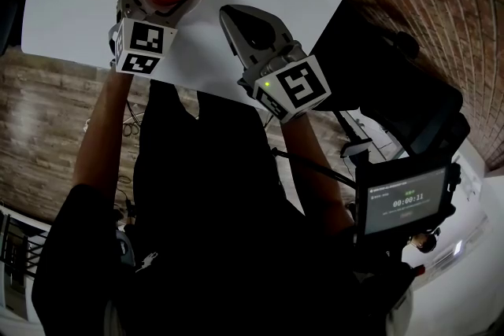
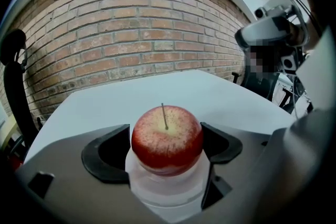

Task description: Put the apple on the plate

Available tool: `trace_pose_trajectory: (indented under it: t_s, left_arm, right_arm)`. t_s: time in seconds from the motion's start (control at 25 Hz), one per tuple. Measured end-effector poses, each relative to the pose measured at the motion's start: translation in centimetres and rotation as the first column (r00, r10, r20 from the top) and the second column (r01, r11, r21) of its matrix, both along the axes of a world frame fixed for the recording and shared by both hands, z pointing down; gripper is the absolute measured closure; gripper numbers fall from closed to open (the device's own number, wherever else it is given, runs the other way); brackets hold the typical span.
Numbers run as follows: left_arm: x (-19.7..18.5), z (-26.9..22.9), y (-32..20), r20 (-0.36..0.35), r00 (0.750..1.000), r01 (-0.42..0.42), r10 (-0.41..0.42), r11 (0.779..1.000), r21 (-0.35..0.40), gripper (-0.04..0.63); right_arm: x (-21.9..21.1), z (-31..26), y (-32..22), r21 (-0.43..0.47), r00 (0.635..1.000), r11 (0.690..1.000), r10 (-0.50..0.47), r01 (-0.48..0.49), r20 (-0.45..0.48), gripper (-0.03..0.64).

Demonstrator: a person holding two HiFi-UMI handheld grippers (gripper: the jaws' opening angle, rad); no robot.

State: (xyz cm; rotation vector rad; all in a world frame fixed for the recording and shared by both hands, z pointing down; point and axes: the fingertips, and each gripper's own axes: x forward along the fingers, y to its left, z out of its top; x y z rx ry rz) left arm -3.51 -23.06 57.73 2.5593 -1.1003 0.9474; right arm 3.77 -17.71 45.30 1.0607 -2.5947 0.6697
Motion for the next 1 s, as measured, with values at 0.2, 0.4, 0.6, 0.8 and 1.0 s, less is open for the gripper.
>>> trace_pose_trajectory:
  t_s: [0.2, 0.4, 0.6, 0.8, 1.0]
  left_arm:
    - [0.5, -0.4, -0.3, 0.0, 1.0, -0.01, 0.01, 1.0, 0.012, 0.166]
    - [1.1, -1.1, 0.0, -0.001, 0.999, -0.045, 0.045, 0.999, 0.008, 0.166]
    - [1.9, -2.4, 0.8, -0.01, 0.997, -0.075, 0.075, 0.997, 0.026, 0.166]
    - [2.6, -3.7, 1.5, -0.032, 0.995, -0.092, 0.092, 0.995, 0.03, 0.166]
    - [2.0, -5.4, 3.0, -0.046, 0.992, -0.117, 0.119, 0.992, 0.041, 0.167]
  right_arm:
    - [0.5, -0.2, -0.3, 0.012, 1.0, 1.0, 0.014, -0.014, 0.006, 0.614]
    - [0.9, -0.7, -0.6, 0.023, 1.0, 0.999, 0.024, -0.024, 0.011, 0.614]
    - [1.1, -1.3, -0.1, 0.032, 0.999, 0.999, 0.034, -0.035, 0.011, 0.614]
    - [1.5, -1.9, 0.2, 0.052, 0.997, 0.996, 0.067, -0.069, 0.027, 0.614]
    - [0.5, -3.5, 1.3, 0.08, 0.996, 0.993, 0.081, -0.083, 0.029, 0.614]
